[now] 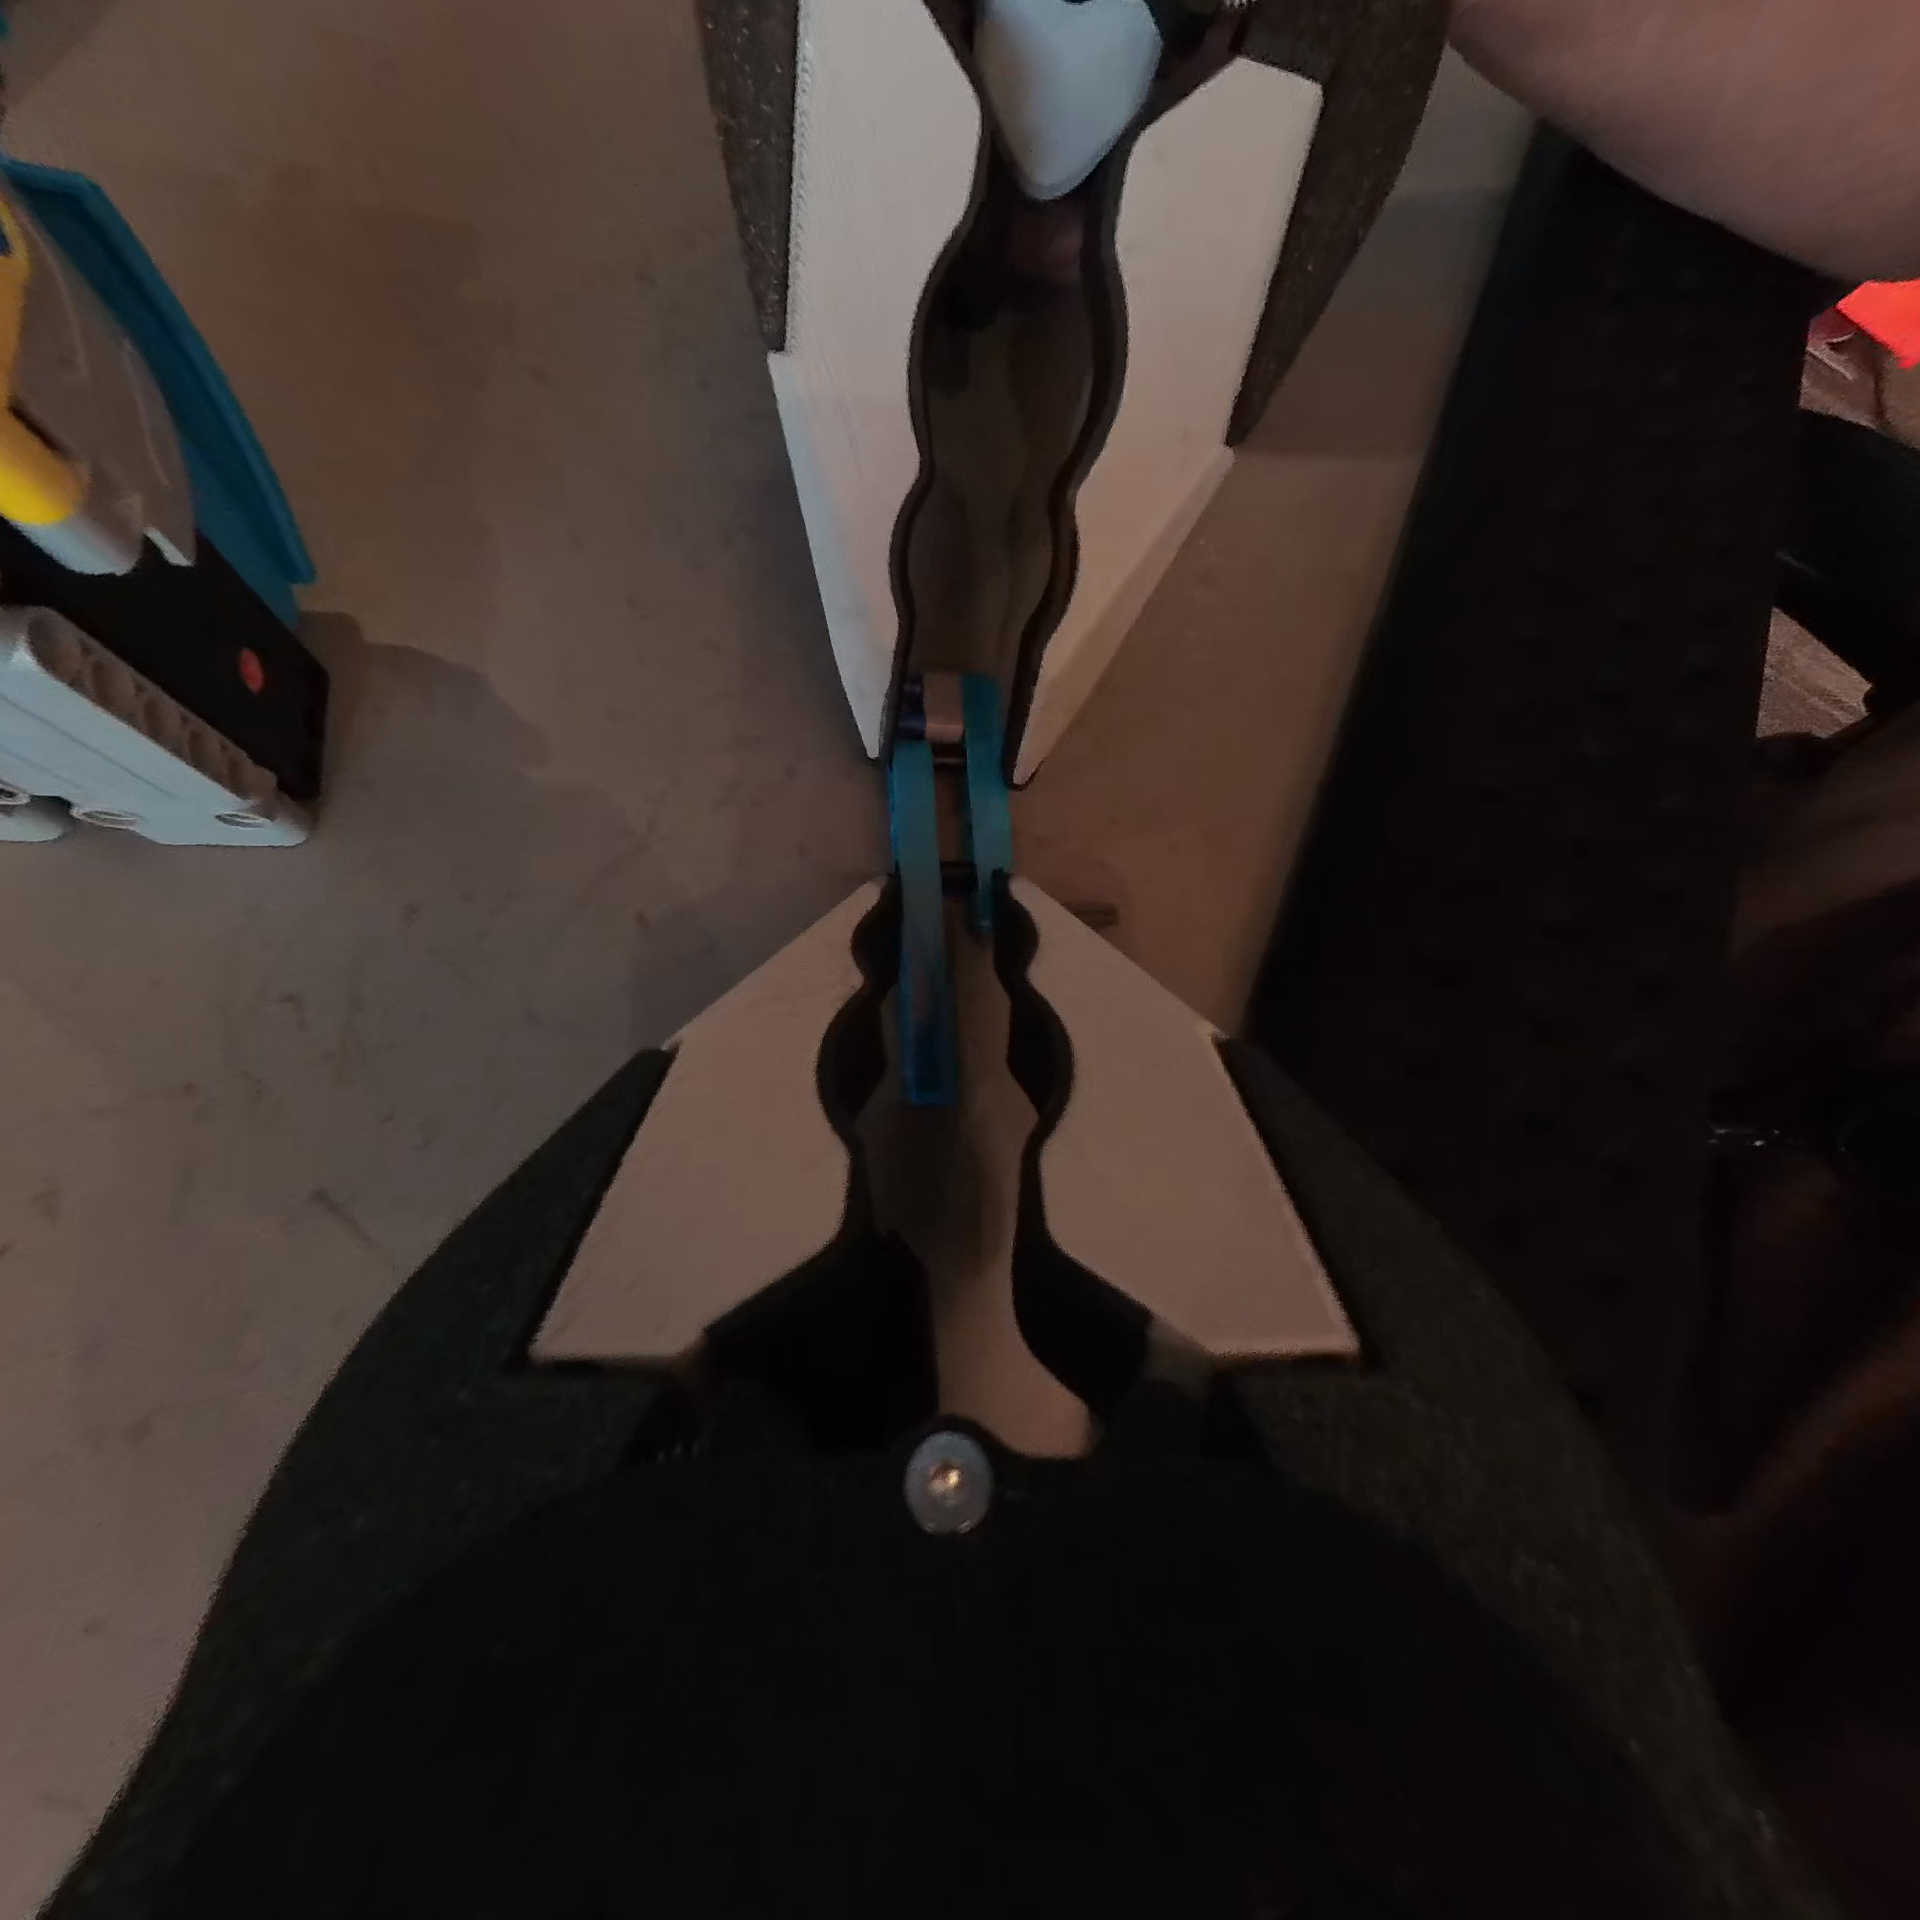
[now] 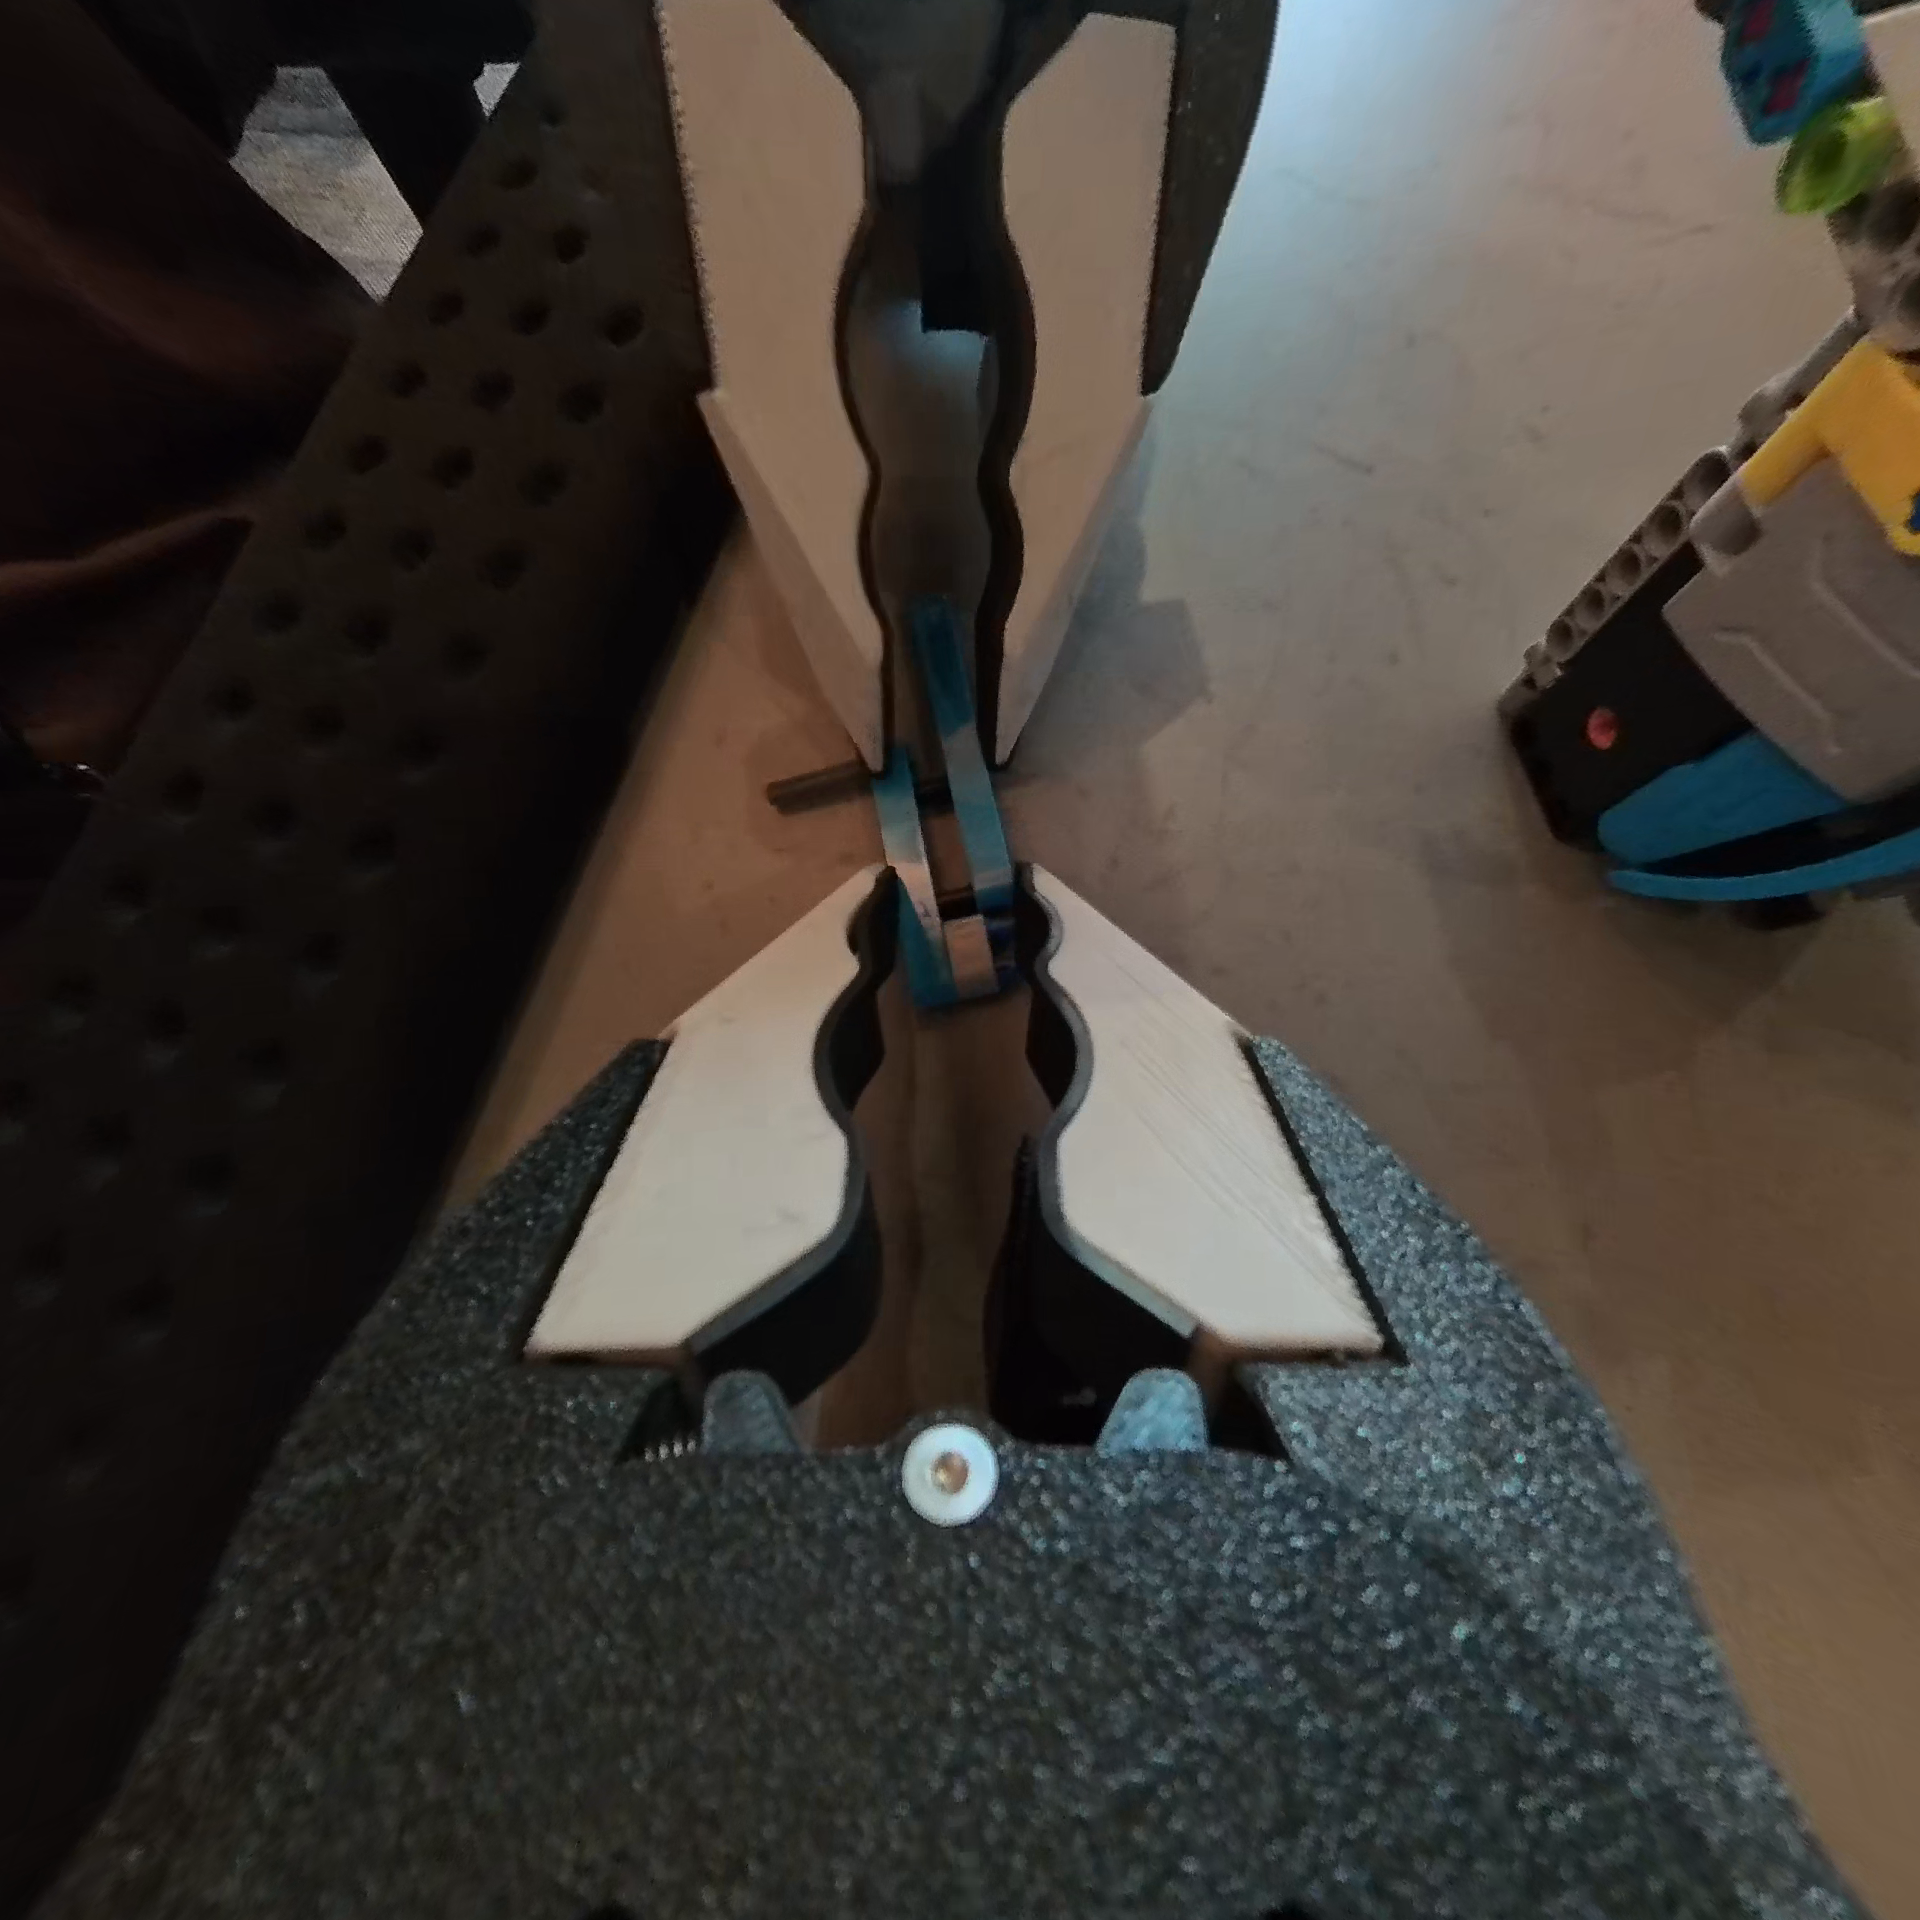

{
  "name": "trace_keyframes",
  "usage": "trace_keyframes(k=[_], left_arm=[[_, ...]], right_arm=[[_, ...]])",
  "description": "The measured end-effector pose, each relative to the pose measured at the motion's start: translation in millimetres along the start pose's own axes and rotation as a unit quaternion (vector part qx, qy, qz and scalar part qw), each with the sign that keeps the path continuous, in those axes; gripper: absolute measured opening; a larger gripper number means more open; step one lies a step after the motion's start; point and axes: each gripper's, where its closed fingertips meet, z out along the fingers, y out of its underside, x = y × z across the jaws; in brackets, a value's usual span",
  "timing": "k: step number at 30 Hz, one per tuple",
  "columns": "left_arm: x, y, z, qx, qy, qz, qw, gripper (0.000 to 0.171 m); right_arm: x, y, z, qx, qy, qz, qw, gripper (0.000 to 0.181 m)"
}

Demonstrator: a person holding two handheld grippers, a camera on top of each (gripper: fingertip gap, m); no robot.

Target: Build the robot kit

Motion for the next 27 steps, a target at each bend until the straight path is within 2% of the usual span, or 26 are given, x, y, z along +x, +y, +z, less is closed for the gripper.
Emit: trace_keyframes(k=[2, 10, 11, 12, 13, 15, 17, 20, 27], left_arm=[[-5, -1, 0, 0.002, -0.012, -0.007, 1.0, 0.006], [-5, 0, 0, 0.006, -0.017, 0.006, 1.0, 0.007], [-4, 0, 0, 0.006, -0.012, -0.002, 1.0, 0.012], [-3, -3, -3, 0.014, -0.003, -0.014, 1.0, 0.019], [-3, -7, -7, 0.028, 0.005, -0.028, 0.999, 0.029], [-6, -10, -12, 0.031, 0.002, -0.038, 0.999, 0.033], [-8, -3, -13, 0.011, -0.013, -0.022, 1.0, 0.039], [4, -10, -18, 0.026, 0.01, -0.009, 1.0, 0.038], [15, 2, -5, -0.016, -0.005, 0.103, 0.995, 0.038]], right_arm=[[0, 0, 0, -0.005, 0.001, 0.001, 1.0, 0.022], [-2, 0, 0, -0.008, -0.001, -0.006, 1.0, 0.022], [-2, 0, 0, -0.004, -0.002, -0.003, 1.0, 0.021], [2, 1, -1, -0.006, 0.012, -0.008, 1.0, 0.007], [2, 0, -1, -0.003, 0.016, -0.018, 1.0, 0.006], [2, 0, -1, -0.011, 0.021, -0.03, 0.999, 0.006], [2, 0, 0, -0.014, 0.025, -0.032, 0.999, 0.007], [2, 0, -1, -0.022, 0.03, -0.033, 0.999, 0.007], [8, 0, -6, -0.017, 0.038, 0.014, 0.999, 0.012]])
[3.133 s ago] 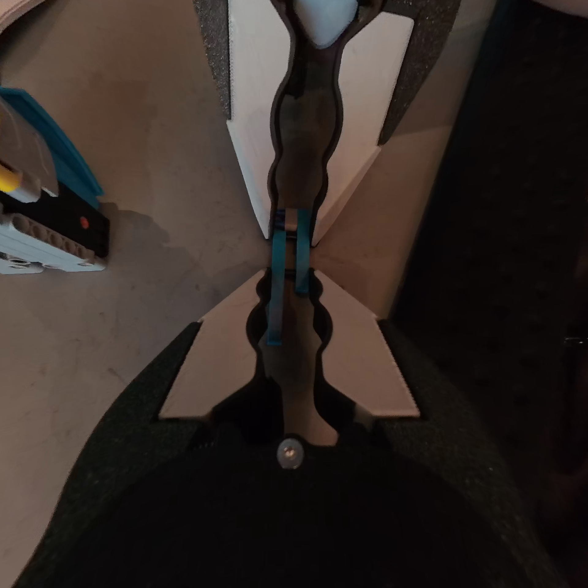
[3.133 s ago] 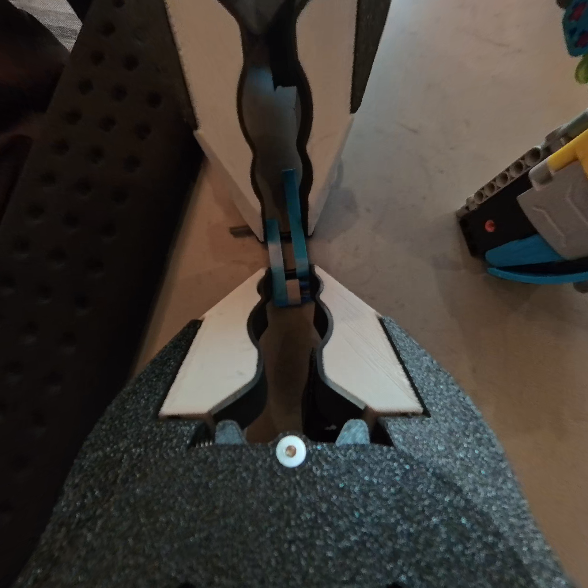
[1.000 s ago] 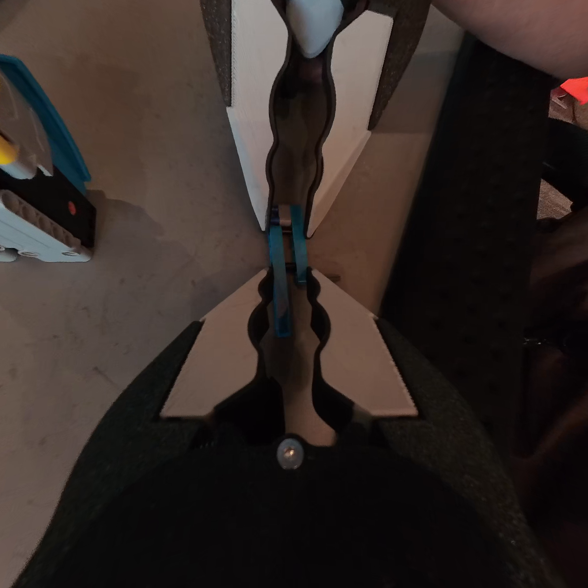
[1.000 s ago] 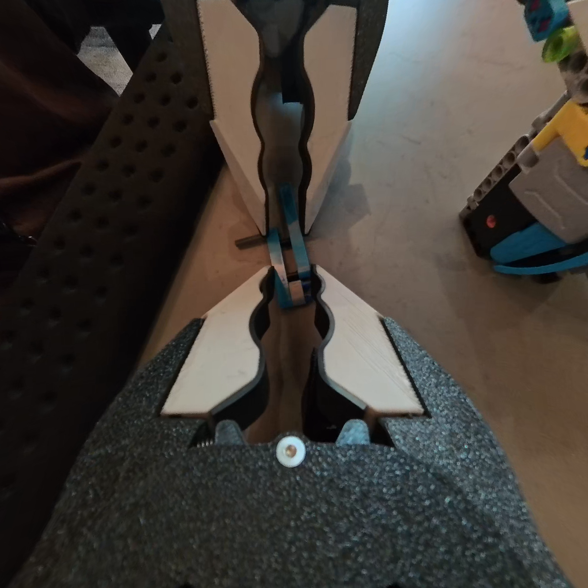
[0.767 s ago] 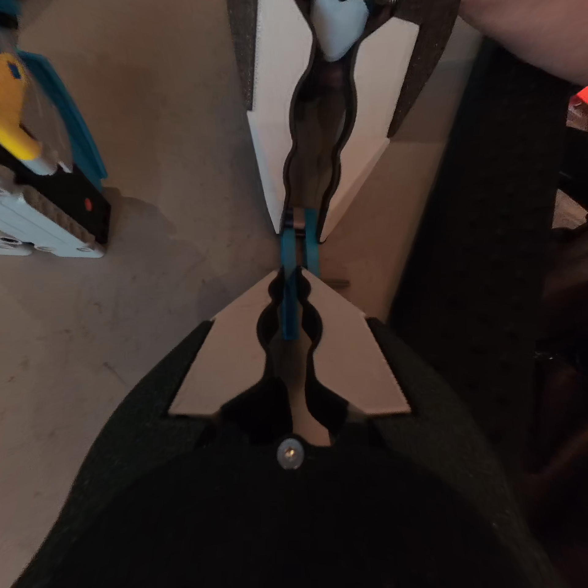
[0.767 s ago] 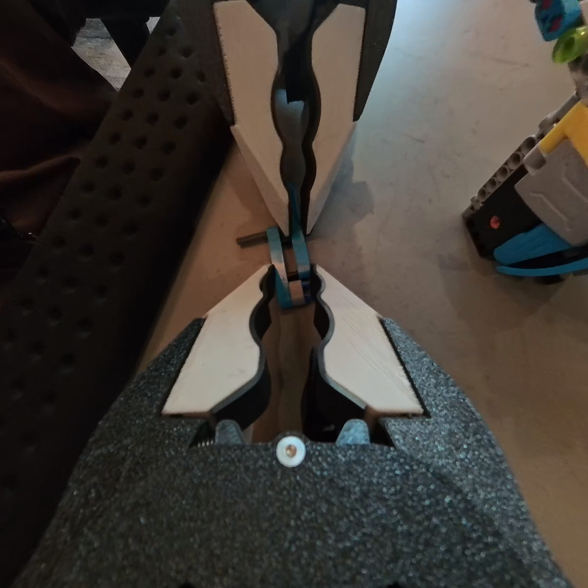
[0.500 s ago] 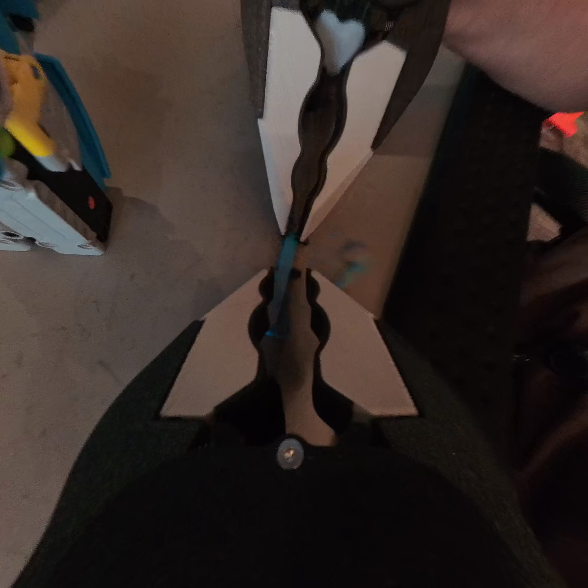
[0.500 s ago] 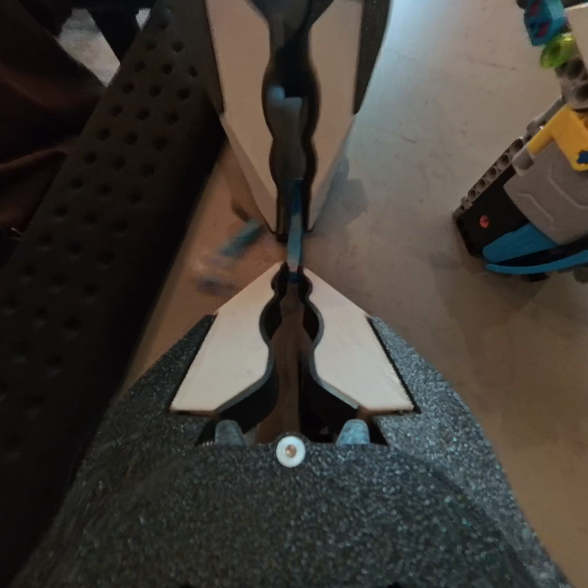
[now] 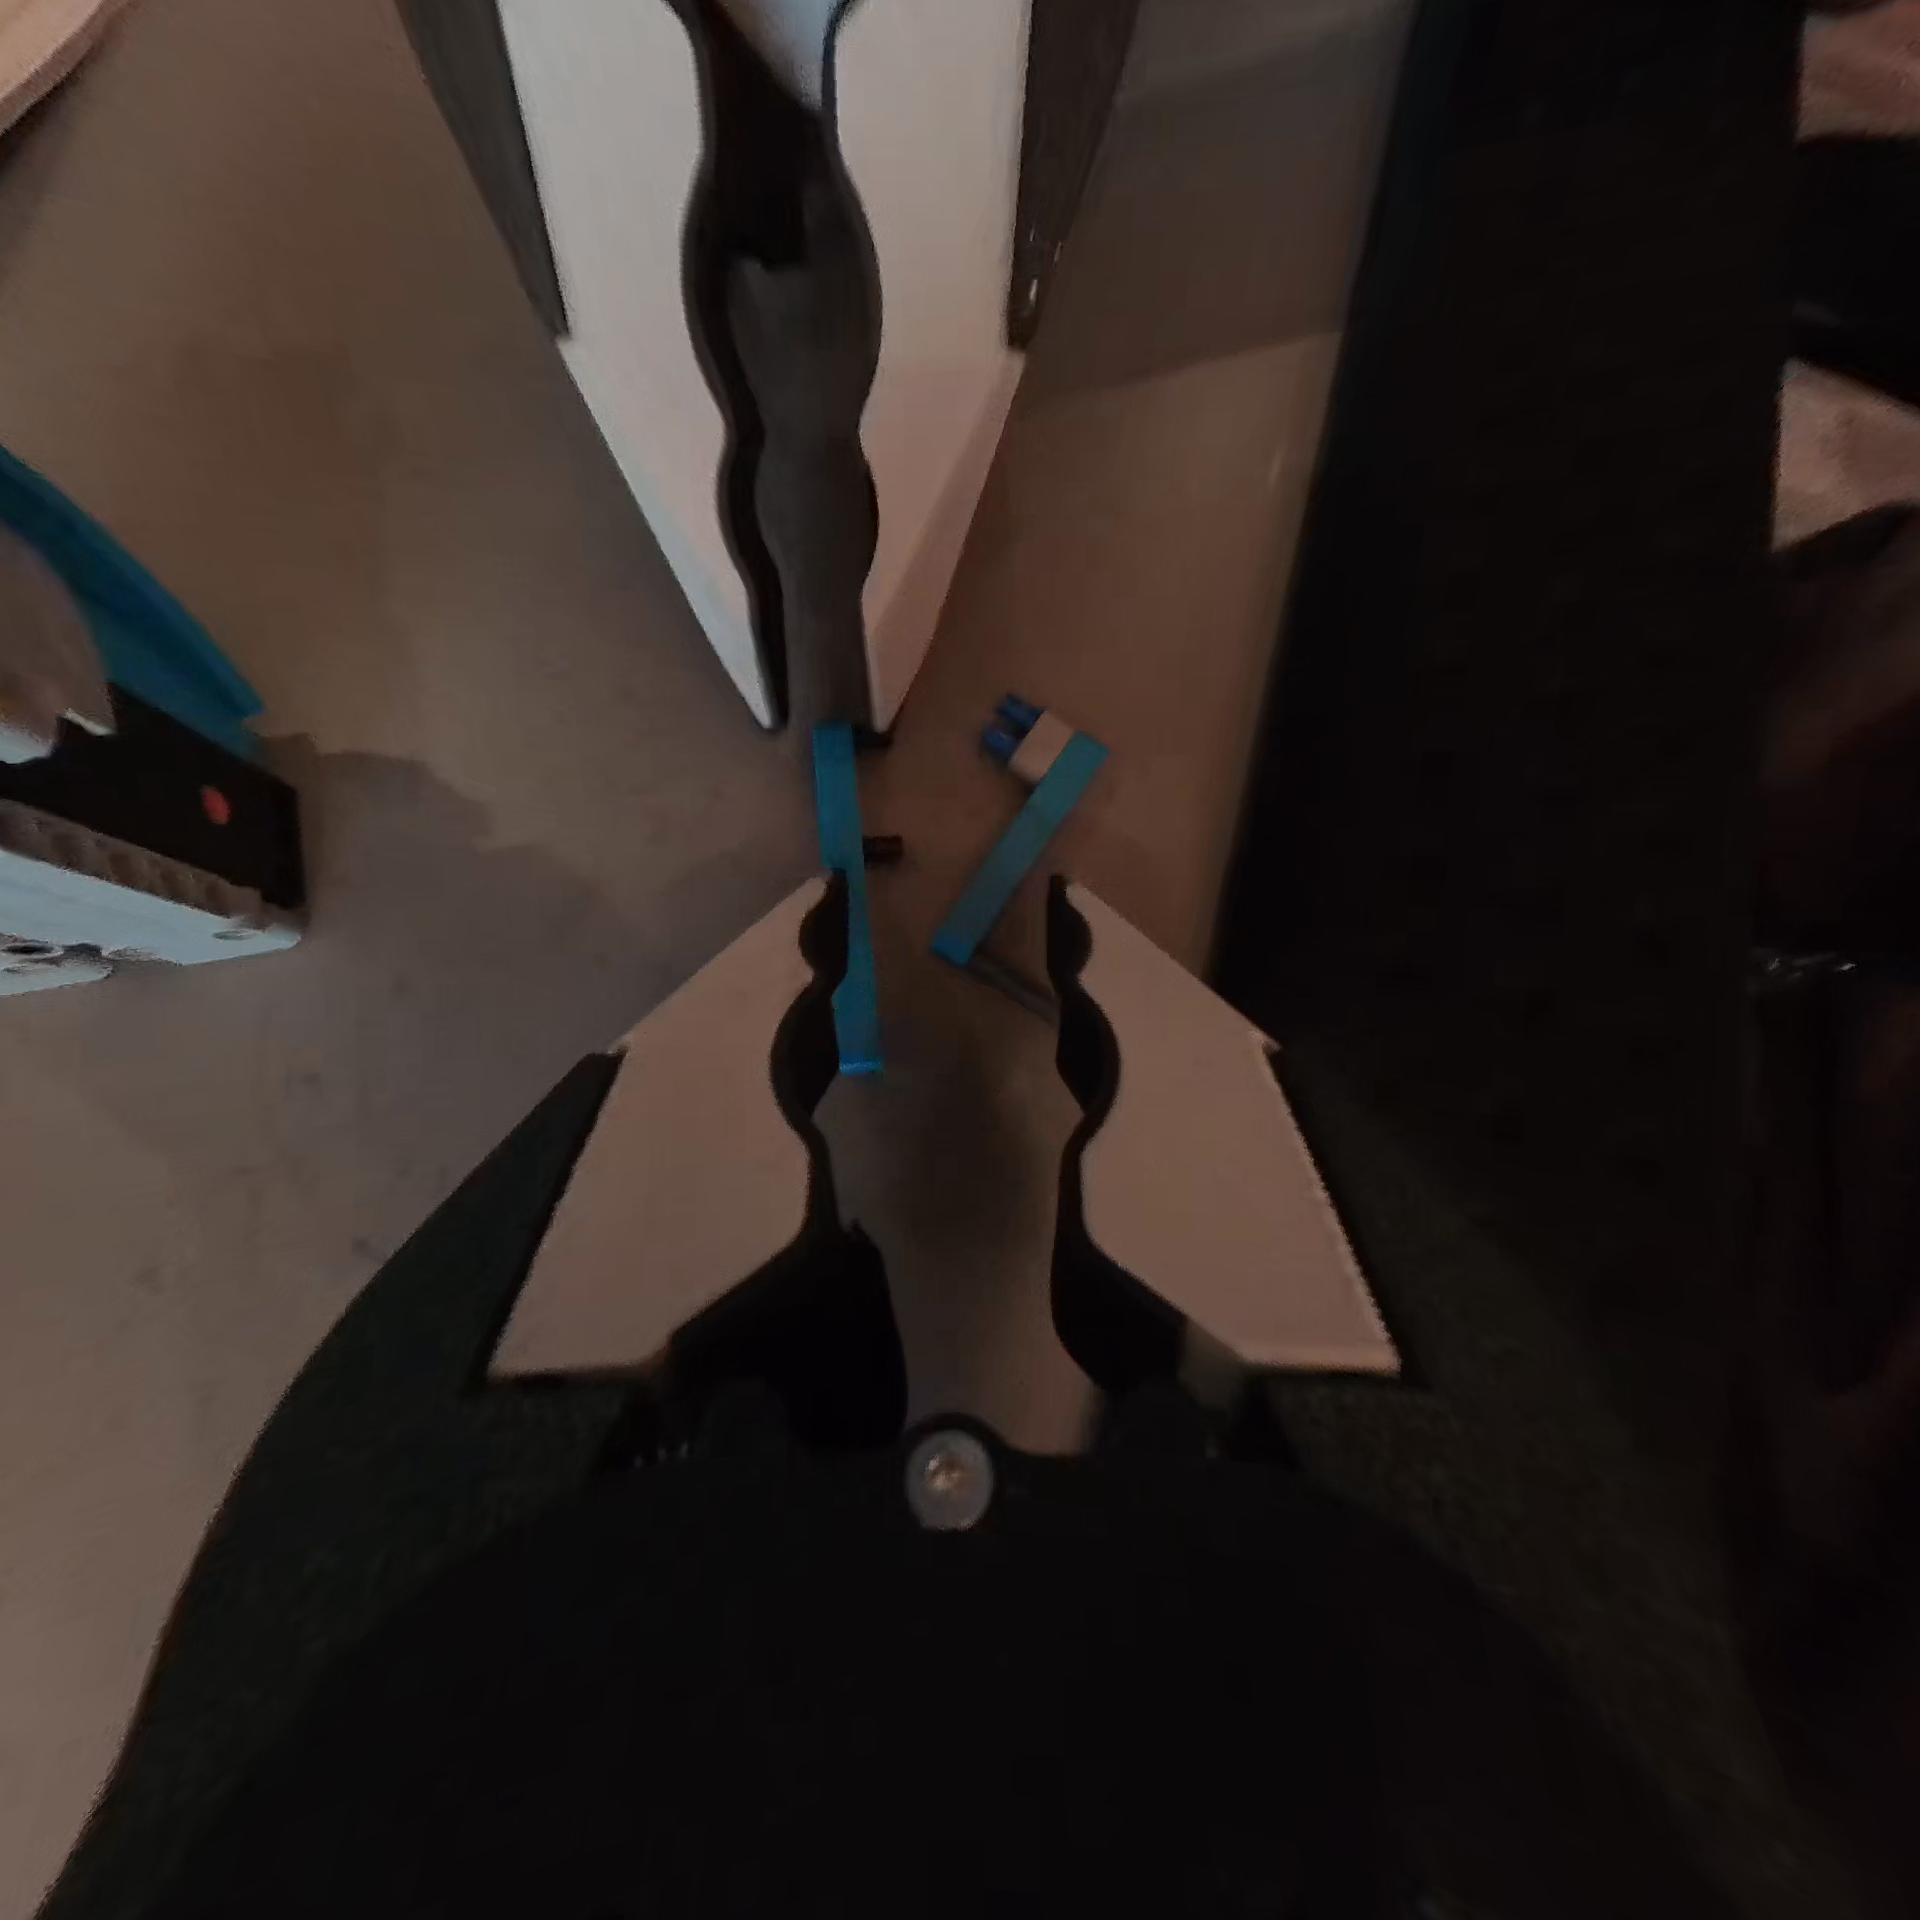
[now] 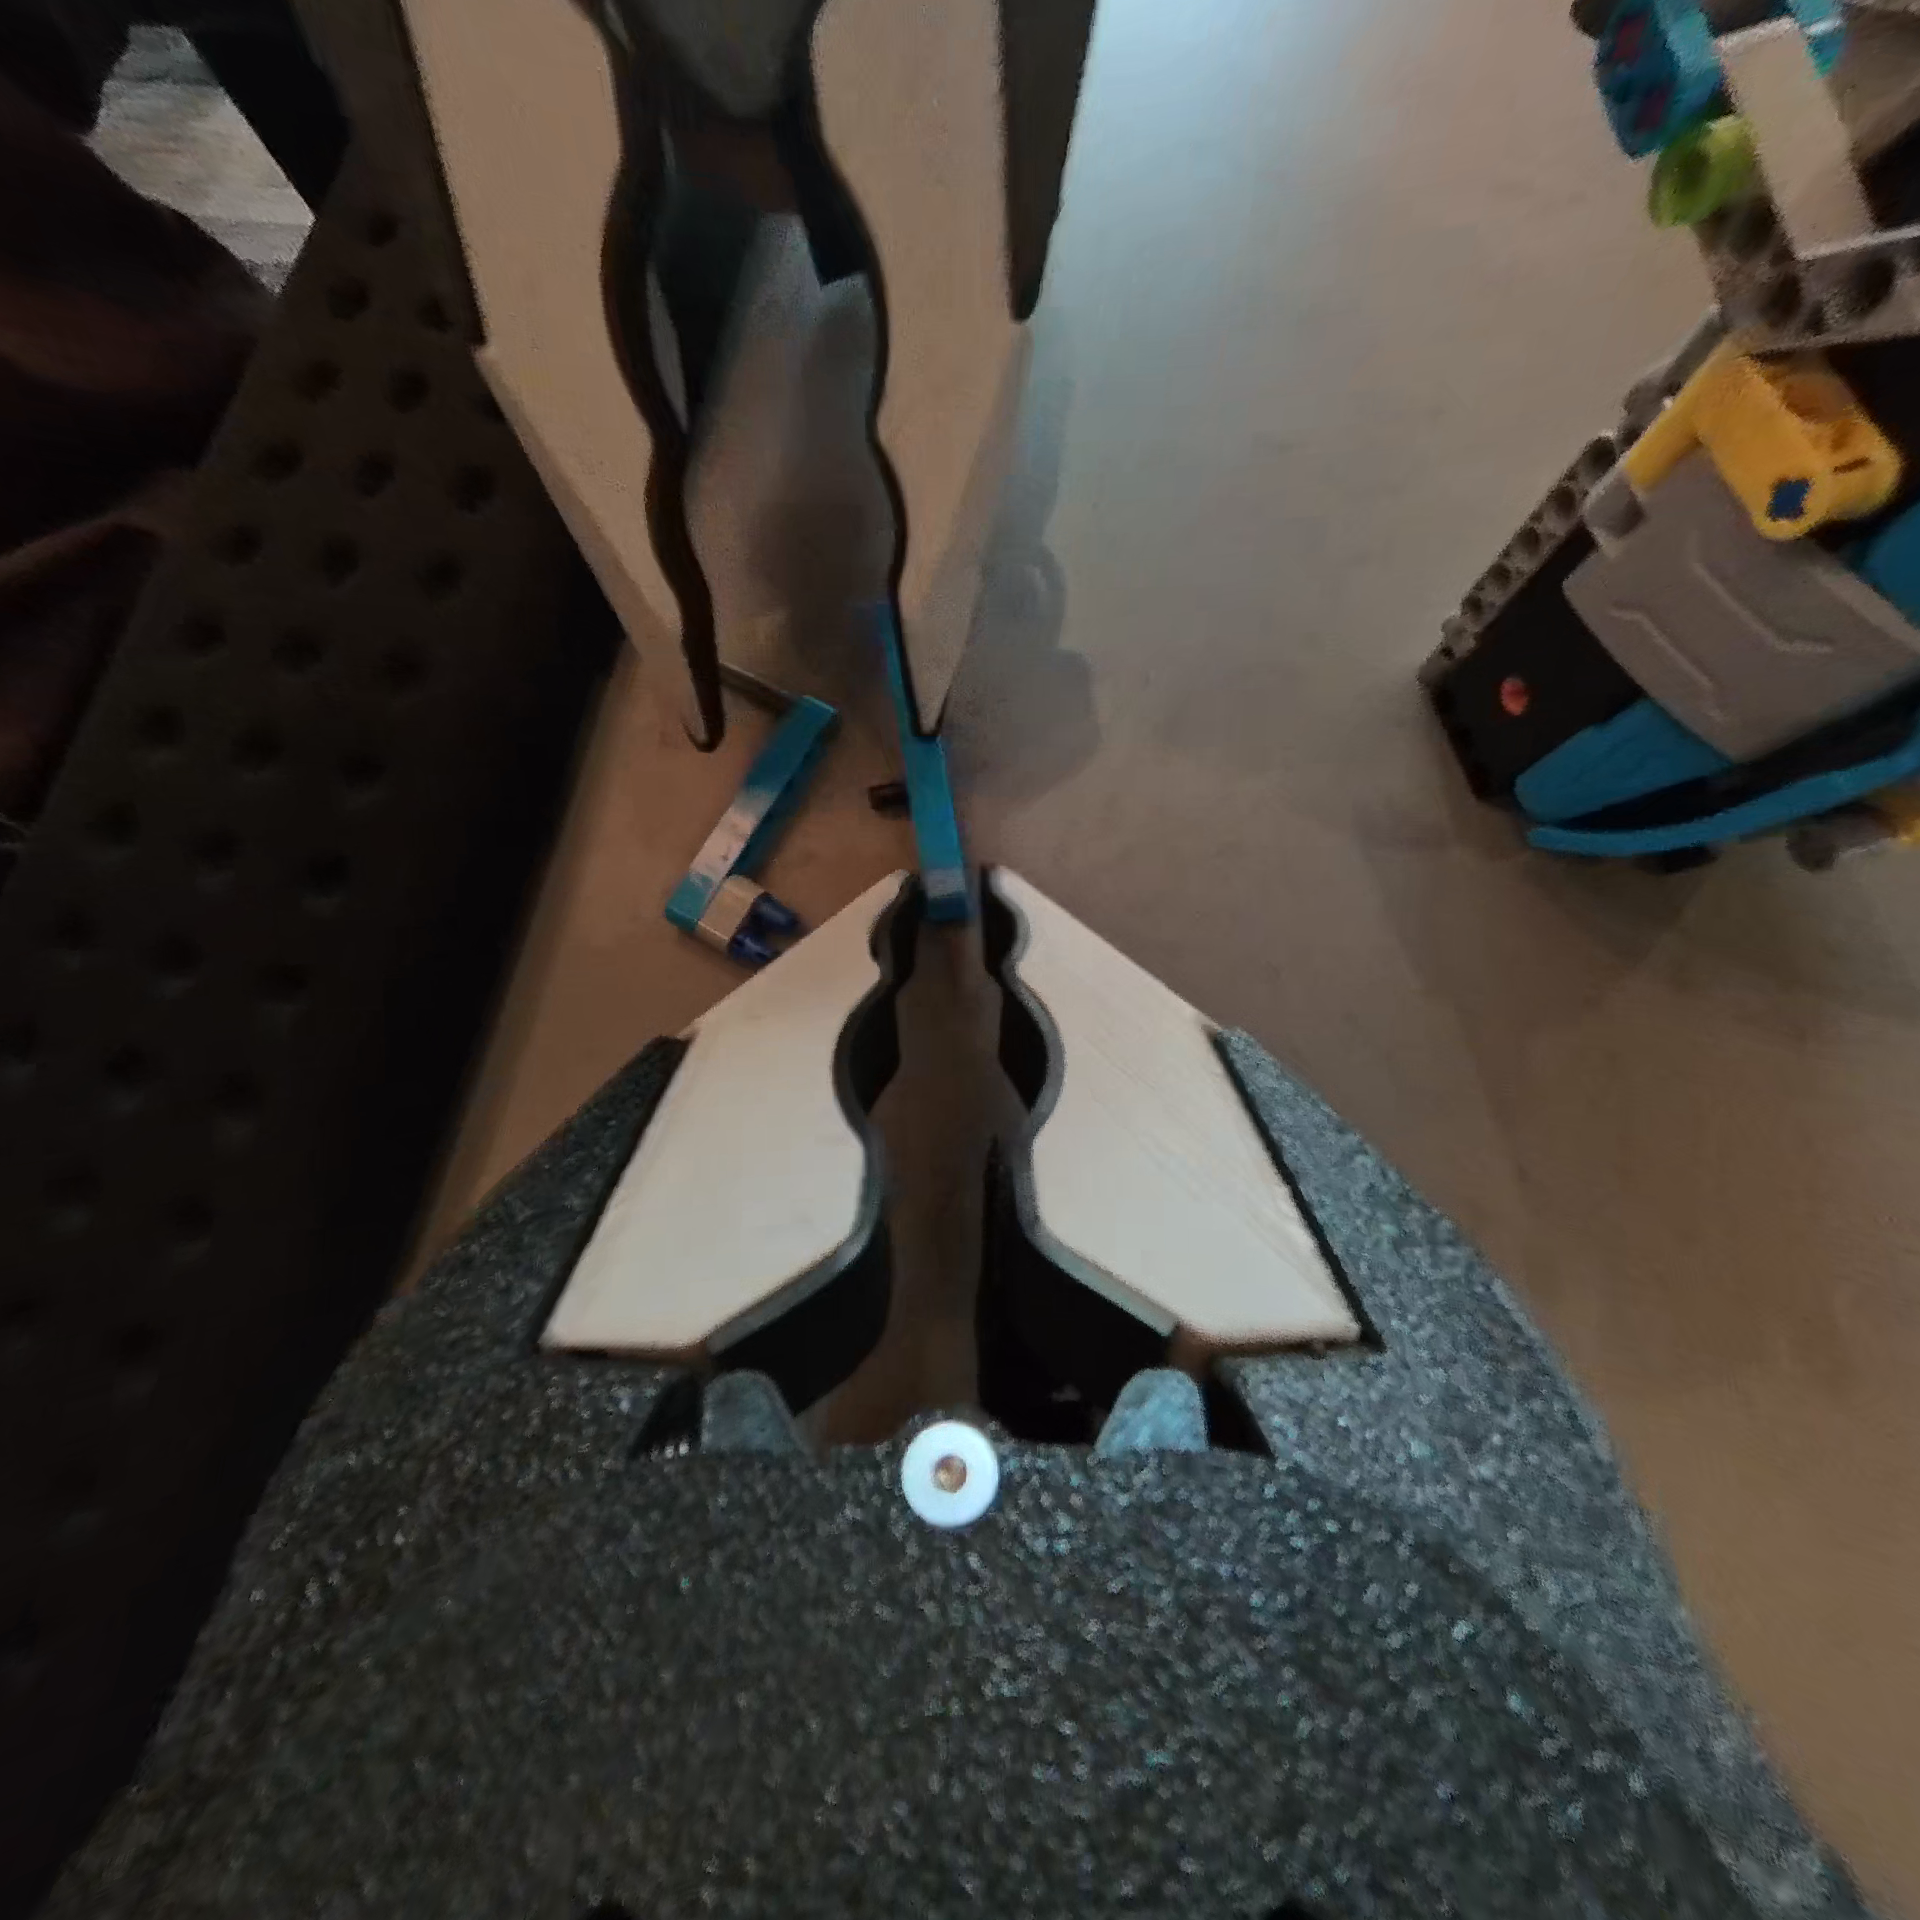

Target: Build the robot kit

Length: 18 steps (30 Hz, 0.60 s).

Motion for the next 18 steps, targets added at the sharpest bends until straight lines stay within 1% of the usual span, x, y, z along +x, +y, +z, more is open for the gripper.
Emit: trace_keyframes(k=[1, 3, 5, 7, 8, 11, 14, 16, 17, 18], left_arm=[[-1, 1, 1, -0.004, -0.007, 0.007, 1.0, 0.04], [-3, 2, 1, -0.006, -0.017, 0.006, 1.0, 0.05], [-3, 4, 0, -0.005, -0.016, 0.001, 1.0, 0.053], [-4, 6, 1, -0.004, -0.012, -0.002, 1.0, 0.054], [-4, 6, 2, -0.003, -0.008, -0.005, 1.0, 0.053], [-5, 5, 6, 0.002, -0.003, -0.013, 1.0, 0.054], [-8, 4, 7, 0.007, -0.011, -0.022, 1.0, 0.049], [-14, 3, 7, 0.012, -0.022, -0.035, 0.999, 0.039], [-15, 3, 7, 0.014, -0.026, -0.04, 0.999, 0.037], [-16, 3, 7, 0.014, -0.028, -0.042, 0.999, 0.037]], right_arm=[[-1, -1, -2, 0.006, -0.003, 0.012, 1.0, 0.018], [-9, -5, -6, 0.024, -0.024, 0.05, 0.998, 0.034], [-18, -4, -7, 0.04, -0.035, 0.071, 0.996, 0.047], [-18, 3, -2, 0.033, -0.006, 0.061, 0.998, 0.063], [-18, 5, 0, 0.026, 0.004, 0.053, 0.998, 0.067], [-15, 2, 4, 0.018, 0.035, 0.027, 0.999, 0.068], [-18, 1, 5, 0.019, 0.026, 0.027, 0.999, 0.057], [-16, 1, 4, 0.021, 0.029, 0.028, 0.999, 0.047], [-13, 0, 3, 0.023, 0.038, 0.028, 0.999, 0.043], [-12, 0, 3, 0.023, 0.038, 0.029, 0.999, 0.042]])
